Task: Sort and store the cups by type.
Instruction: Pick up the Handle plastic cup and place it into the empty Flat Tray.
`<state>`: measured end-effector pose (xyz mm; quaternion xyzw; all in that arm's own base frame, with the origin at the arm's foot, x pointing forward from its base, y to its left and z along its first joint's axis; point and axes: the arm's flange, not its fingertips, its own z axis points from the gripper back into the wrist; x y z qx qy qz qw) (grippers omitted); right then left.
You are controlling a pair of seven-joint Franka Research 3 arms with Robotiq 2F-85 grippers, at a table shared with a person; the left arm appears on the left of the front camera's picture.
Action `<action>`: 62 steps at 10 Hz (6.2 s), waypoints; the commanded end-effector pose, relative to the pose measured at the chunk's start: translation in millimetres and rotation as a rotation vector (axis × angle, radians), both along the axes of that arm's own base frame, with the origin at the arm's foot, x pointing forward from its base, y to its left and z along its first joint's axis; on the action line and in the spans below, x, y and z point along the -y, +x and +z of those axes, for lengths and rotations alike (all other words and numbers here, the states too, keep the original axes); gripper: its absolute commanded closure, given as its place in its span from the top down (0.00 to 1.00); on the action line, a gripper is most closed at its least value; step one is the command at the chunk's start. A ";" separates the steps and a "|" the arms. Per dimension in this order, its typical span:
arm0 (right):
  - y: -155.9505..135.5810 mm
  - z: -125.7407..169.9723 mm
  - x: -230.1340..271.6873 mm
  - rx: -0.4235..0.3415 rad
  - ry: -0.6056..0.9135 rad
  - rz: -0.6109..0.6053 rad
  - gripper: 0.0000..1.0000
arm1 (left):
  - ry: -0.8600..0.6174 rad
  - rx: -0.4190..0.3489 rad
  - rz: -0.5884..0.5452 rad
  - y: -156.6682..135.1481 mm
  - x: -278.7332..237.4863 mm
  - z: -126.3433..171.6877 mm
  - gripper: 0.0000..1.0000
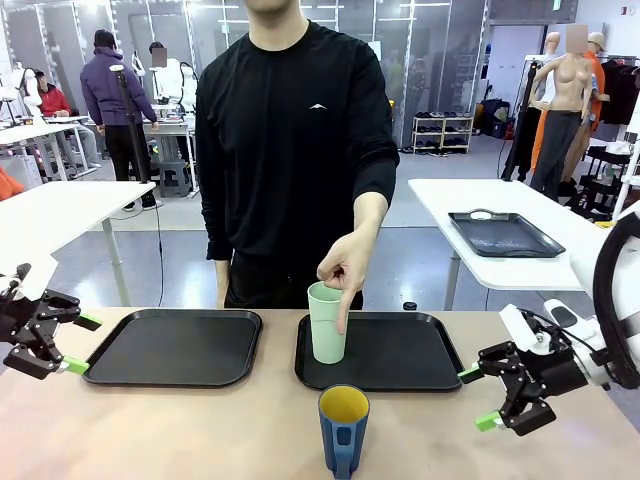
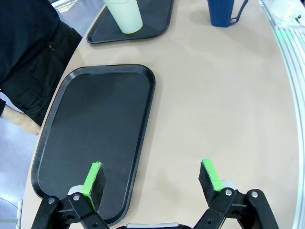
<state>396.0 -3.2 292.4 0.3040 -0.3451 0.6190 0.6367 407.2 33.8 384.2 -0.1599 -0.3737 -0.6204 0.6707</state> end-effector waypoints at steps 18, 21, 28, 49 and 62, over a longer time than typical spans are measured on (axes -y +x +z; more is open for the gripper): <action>6.9 -65.5 -126.2 -0.051 0.278 0.212 1.00 | -0.004 0.003 -0.015 3.7 -1.9 1.4 1.00; 7.4 -68.9 -145.3 -0.058 0.305 0.218 1.00 | -0.004 0.003 -0.015 3.7 -1.9 1.4 1.00; 6.3 -80.4 -185.9 -0.078 0.382 0.261 1.00 | -0.004 0.003 -0.015 3.7 -1.9 1.4 1.00; -10.2 -60.4 -237.9 -0.060 0.359 0.285 0.48 | -0.004 0.003 -0.015 3.7 -1.9 1.4 1.00; 44.2 30.3 -350.6 -0.003 0.505 0.117 0.48 | -0.004 0.003 -0.015 3.7 -1.9 1.4 1.00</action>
